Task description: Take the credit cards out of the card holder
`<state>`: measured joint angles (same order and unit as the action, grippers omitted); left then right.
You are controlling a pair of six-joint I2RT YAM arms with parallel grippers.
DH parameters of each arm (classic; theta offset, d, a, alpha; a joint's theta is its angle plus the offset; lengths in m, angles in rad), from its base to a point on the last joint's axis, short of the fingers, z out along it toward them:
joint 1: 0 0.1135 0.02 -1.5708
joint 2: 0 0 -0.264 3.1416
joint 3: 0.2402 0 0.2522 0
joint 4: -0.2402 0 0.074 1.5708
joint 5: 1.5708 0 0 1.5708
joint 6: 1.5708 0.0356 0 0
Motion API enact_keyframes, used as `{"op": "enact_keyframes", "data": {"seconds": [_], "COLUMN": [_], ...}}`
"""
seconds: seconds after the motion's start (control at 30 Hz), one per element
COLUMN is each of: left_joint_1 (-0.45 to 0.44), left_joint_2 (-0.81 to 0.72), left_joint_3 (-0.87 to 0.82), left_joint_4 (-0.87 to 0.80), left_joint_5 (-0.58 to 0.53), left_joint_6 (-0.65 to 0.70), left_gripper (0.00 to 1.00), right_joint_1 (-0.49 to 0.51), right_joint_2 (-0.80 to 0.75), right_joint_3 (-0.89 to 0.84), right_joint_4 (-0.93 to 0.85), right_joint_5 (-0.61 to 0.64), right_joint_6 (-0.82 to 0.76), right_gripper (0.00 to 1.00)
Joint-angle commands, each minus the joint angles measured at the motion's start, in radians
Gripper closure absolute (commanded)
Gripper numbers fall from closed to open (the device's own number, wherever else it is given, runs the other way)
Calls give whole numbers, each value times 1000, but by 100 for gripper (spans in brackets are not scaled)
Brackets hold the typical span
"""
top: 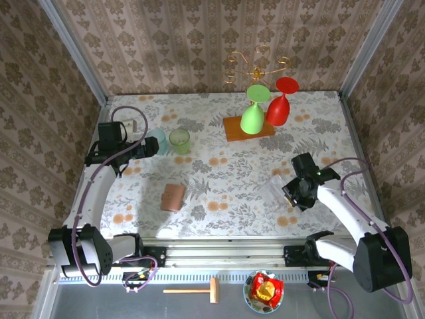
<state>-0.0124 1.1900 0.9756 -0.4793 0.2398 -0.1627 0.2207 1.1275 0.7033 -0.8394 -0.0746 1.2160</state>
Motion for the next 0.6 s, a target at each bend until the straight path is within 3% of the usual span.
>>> {"op": "enact_keyframes", "data": {"seconds": [0.0, 0.33, 0.57], "left_joint_1": [5, 12, 17], "left_joint_2": [-1, 1, 5], "left_joint_3": [-2, -2, -4], "left_joint_4": [-1, 0, 1], "left_joint_5": [6, 4, 4], "left_joint_6": [21, 23, 22], "left_gripper": [0, 0, 0], "right_joint_1": [47, 260, 332], "right_joint_2": [69, 380, 517], "right_joint_3": [99, 392, 518], "right_joint_4": [19, 42, 93], "right_joint_5": [37, 99, 24], "right_joint_6": [-94, -310, -444], "right_gripper": [97, 100, 100]}}
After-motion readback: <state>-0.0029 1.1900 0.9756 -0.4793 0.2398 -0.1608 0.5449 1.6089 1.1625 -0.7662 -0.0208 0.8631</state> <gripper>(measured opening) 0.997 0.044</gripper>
